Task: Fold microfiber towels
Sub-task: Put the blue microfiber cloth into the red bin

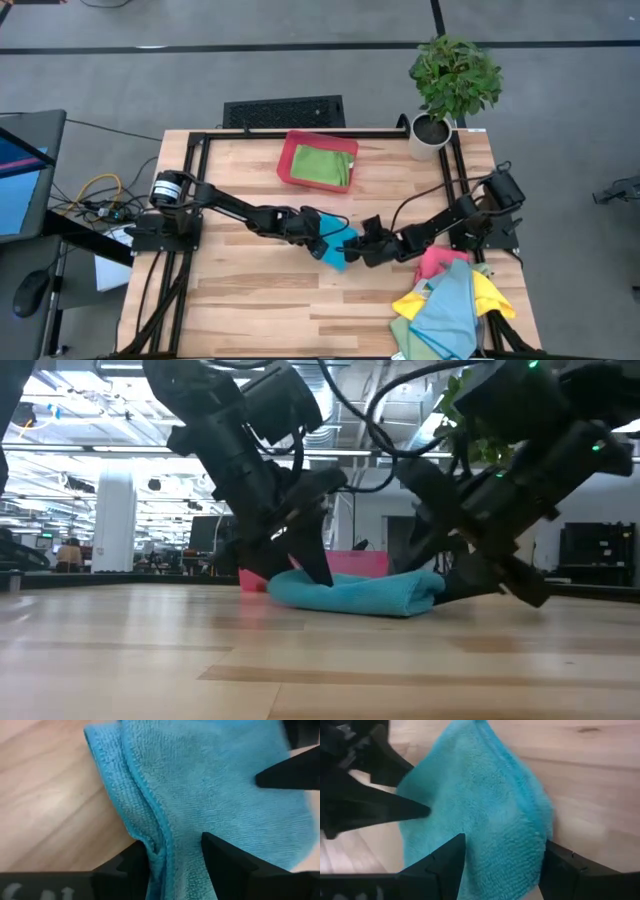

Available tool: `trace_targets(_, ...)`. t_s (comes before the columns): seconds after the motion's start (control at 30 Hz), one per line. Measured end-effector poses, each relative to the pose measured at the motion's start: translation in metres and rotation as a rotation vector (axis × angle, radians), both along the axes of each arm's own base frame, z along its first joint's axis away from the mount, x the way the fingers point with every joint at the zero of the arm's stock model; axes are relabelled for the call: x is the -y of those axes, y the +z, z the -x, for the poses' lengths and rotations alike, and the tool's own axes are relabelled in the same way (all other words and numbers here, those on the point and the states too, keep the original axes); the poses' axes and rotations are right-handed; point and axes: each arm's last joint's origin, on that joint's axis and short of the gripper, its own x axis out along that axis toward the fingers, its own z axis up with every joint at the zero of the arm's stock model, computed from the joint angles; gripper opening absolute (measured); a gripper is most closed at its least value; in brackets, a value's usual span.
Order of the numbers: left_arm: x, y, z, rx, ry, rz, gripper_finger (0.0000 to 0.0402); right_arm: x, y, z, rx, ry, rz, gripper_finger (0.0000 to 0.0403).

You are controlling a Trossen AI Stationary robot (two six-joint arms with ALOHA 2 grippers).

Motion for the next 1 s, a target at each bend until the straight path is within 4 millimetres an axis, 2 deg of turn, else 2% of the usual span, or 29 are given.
trace_targets(0.1, -0.001, -0.004, -0.001, -0.01, -0.003, -0.006, 0.0158, 0.002, 0.001, -0.005, -0.02, 0.024, 0.005, 0.022)
trace_targets(0.2, -0.007, -0.005, 0.0, -0.03, 0.009, -0.009, 0.0134, 0.003, 0.003, -0.009, -0.05, 0.055, 0.034, 0.0185)
trace_targets(0.43, -0.017, -0.003, -0.002, -0.01, -0.013, -0.053, 0.003, 0.012, 0.008, -0.017, -0.124, 0.104, 0.088, 0.0053)
trace_targets(0.5, -0.019, -0.005, -0.002, -0.017, -0.025, -0.067, 0.0011, 0.017, 0.011, -0.018, -0.136, 0.129, 0.114, 0.0025)
trace_targets(0.57, -0.023, -0.005, -0.003, -0.018, -0.029, -0.063, 0.0011, 0.023, 0.017, -0.02, -0.142, 0.146, 0.145, 0.0024)
trace_targets(0.73, -0.03, 0.001, -0.003, 0.009, -0.021, -0.051, 0.0006, 0.041, 0.05, -0.021, -0.135, 0.162, 0.189, 0.004)
trace_targets(0.9, -0.043, 0.027, 0.001, 0.067, -0.002, -0.078, 0.0006, 0.06, 0.081, -0.016, -0.122, 0.179, 0.259, 0.0029)
trace_targets(1.0, -0.055, 0.05, 0.007, 0.121, 0.011, -0.103, 0.0005, 0.076, 0.091, -0.013, -0.118, 0.164, 0.282, 0.0031)
